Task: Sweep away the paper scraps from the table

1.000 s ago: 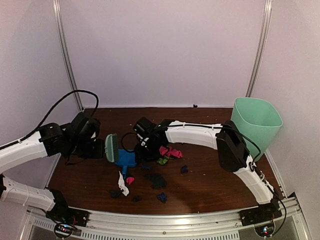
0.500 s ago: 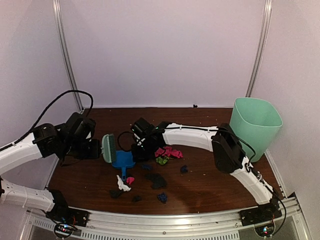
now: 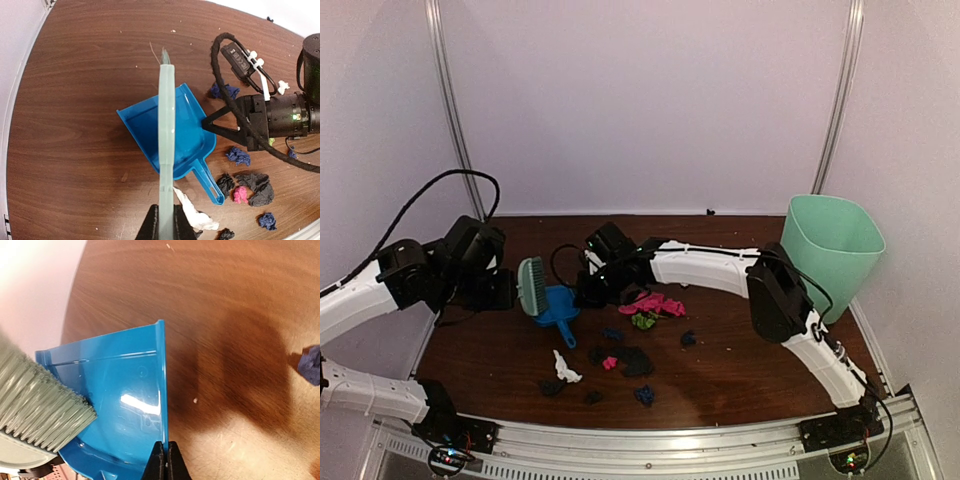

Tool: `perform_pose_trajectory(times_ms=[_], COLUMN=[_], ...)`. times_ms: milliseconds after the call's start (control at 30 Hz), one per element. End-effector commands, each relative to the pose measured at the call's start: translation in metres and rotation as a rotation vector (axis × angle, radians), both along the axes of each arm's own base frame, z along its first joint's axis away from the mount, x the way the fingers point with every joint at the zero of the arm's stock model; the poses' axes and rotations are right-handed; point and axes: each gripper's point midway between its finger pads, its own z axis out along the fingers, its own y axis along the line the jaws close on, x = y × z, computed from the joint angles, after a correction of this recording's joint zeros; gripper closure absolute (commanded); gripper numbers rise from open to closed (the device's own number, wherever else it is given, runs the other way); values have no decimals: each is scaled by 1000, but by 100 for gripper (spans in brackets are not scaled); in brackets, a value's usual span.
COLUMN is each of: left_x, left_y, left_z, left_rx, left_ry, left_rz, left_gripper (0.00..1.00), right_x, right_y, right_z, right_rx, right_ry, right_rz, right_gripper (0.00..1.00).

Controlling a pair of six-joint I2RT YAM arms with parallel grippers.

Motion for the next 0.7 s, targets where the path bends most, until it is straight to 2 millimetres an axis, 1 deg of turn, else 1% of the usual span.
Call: perform_pose_trajectory(times_ms=[0, 100, 200, 233, 300, 333, 367, 400, 433, 533, 567, 600, 667], left_x=[9, 10, 11, 12, 13, 13, 14, 15, 15, 18, 19, 20, 23], left_y=[7, 12, 16, 17, 17, 17, 17, 17, 16, 12, 9, 7, 1], left_z=[42, 62, 79, 85, 93, 97, 100, 103, 106, 113, 115, 118, 122], left_rx=[-2, 5, 12, 14, 19, 19, 18, 18, 18, 8, 5, 0, 0], left_ry=[-97, -129, -162, -173, -192, -200, -207, -215, -220, -239, -243, -252, -265], left_rz=[21, 28, 31, 31, 24, 22, 19, 16, 13, -3, -13, -22, -49], left_gripper=[100, 100, 100, 100, 100, 100, 100, 100, 100, 100, 100, 100, 100], right_x=[21, 31, 38, 39, 39, 37, 28, 24, 15, -14, -28, -39, -60], right_y=[8, -3, -24, -34, -61, -76, -96, -112, -130, -179, -196, -210, -232], right_z=[106, 136, 163, 168, 174, 173, 177, 162, 166, 145, 127, 118, 107], right_rx=[232, 271, 262, 240, 167, 116, 60, -14, -58, -204, -258, -291, -332], right_ry=[-76, -94, -136, -156, -190, -210, -225, -228, -248, -241, -209, -192, -164], right_rz=[-25, -48, -55, -50, -38, -27, -15, 3, 18, 72, 90, 107, 129], right_gripper=[100, 100, 100, 100, 100, 100, 100, 100, 100, 100, 100, 100, 100])
